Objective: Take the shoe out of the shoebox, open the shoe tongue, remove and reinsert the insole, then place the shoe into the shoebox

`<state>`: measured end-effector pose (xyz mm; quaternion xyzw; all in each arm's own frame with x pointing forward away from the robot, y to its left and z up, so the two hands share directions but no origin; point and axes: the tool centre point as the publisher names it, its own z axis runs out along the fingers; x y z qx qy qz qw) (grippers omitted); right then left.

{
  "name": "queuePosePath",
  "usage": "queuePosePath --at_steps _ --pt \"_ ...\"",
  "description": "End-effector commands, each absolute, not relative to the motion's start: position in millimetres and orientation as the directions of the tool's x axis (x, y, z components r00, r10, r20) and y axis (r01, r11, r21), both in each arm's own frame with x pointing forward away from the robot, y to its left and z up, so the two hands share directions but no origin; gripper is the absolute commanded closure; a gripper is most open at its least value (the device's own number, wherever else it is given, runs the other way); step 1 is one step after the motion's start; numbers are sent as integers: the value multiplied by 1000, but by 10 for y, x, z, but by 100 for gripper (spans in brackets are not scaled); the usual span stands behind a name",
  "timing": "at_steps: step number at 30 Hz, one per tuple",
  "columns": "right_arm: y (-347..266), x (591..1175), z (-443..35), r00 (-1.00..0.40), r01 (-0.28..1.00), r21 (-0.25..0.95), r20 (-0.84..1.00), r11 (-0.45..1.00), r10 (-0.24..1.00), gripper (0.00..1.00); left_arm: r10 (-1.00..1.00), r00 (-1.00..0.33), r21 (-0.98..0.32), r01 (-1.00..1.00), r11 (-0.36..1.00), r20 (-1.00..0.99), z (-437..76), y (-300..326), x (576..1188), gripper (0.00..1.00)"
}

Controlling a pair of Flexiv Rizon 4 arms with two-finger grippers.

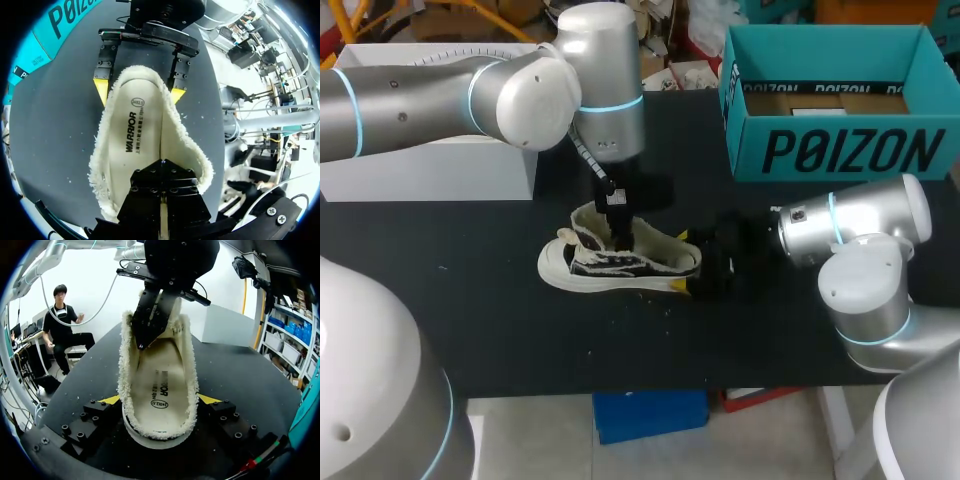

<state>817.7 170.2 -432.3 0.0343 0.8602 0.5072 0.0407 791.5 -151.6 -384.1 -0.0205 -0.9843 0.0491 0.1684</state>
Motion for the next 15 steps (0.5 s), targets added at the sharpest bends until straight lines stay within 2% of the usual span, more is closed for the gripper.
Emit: queuePosePath --at_steps 1,15 --pt "1698 8179 -4346 -994 19 875 -35 483 102 100 56 -943 -100 24 995 329 -3849 -1522 7912 100" --pt "1698 8179 -4346 -994 19 875 -35 483 102 100 59 -923 -109 19 994 379 -3935 -1522 7958 100"
